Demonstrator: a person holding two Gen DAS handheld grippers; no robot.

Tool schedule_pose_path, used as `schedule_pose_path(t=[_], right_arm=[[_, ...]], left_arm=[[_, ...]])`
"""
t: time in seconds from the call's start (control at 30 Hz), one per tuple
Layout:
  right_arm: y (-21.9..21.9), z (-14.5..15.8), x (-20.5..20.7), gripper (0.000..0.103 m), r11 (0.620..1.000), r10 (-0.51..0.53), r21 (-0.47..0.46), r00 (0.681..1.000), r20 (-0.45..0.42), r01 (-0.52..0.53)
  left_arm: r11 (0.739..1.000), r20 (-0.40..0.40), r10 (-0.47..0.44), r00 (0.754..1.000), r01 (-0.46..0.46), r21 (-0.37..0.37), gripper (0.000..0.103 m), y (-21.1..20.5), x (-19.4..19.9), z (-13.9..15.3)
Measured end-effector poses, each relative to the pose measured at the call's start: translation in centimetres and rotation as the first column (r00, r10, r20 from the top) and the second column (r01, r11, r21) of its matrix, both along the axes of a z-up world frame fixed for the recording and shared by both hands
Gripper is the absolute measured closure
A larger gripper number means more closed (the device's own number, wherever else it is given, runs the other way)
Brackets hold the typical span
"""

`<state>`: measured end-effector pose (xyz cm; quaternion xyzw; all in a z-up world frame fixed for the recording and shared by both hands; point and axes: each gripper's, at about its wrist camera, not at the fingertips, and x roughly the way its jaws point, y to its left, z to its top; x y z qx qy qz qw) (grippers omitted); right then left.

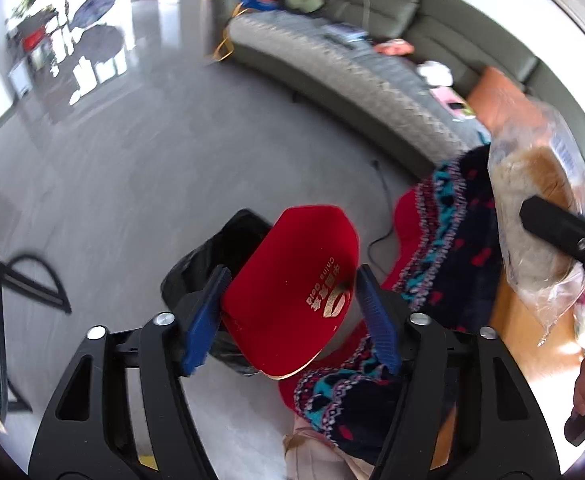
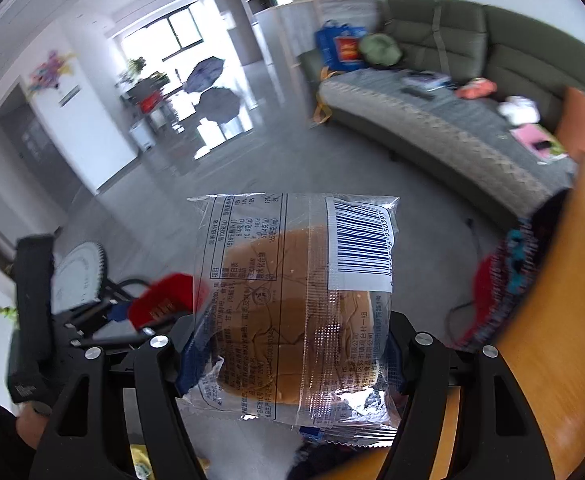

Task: Collect trash
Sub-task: 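Carry the red cap and bread bag to the black bin and release both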

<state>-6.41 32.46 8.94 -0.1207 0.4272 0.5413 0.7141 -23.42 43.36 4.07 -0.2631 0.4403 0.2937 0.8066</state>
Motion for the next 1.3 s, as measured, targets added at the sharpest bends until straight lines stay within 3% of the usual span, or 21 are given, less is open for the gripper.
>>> schedule_pose_path(t=[0.03,0.2,0.43,0.73,0.87,1.03,1.1,1.2,1.27,1.3], right_arm=[[1.6,-0.1,0.0,0.031,1.000,-0.005,-0.016,1.000,-0.005,0.004],[4.1,-0.1,0.0,0.030,0.999,-0.009,-0.035,1.000,-0.002,0.009],[5.5,-0.5,0.0,0.024,0.999,0.024,-0.032,1.000,-0.006,-0.024],[5.9,0.8,-0.7,0.020,0.998,0.063,0.025,0.998,0.019,-0.063],[5.3,1.5,-0.7,0.020,0.999,0.033,0.029,0.998,0.051,-0.034],[2.6,2.7,-0.3,0.012,0.994,-0.032,0.108,0.993,0.115,0.019],[1.5,3.0,0.0,0.012,0.988,-0.055,0.150,0.990,0.133,0.035],[-0.1,3.6,0.9,0.010,0.983,-0.089,0.175,0.986,0.139,0.064],[-1.1,3.8,1.7,0.010,0.984,-0.103,0.158,0.988,0.112,0.085],[-1.5,3.9,2.2,0.010,0.985,-0.107,0.148,0.989,0.104,0.091]], left_arm=[[1.000,-0.008,0.028,1.000,-0.028,-0.005,0.007,0.9,-0.2,-0.4],[0.991,-0.032,0.132,0.991,-0.132,-0.011,0.006,3.8,-1.2,-0.8],[0.983,-0.016,0.185,0.983,-0.185,-0.010,0.006,4.6,-2.5,-0.9],[0.974,-0.014,0.228,0.974,-0.228,0.005,0.006,5.4,-3.8,-0.7],[0.967,0.005,0.252,0.968,-0.252,0.020,0.006,5.2,-4.2,-0.1],[0.978,0.079,0.190,0.979,-0.195,0.073,0.006,3.5,-3.3,1.6],[0.981,0.123,0.177,0.977,-0.184,0.054,0.006,3.1,-2.9,2.1],[0.981,0.177,0.194,0.965,-0.186,-0.057,0.006,2.9,-2.2,2.1],[0.980,0.146,0.180,0.973,-0.166,-0.105,0.006,2.6,-1.0,1.9],[0.986,0.126,0.157,0.980,-0.147,-0.084,0.006,2.2,-0.5,2.0]])
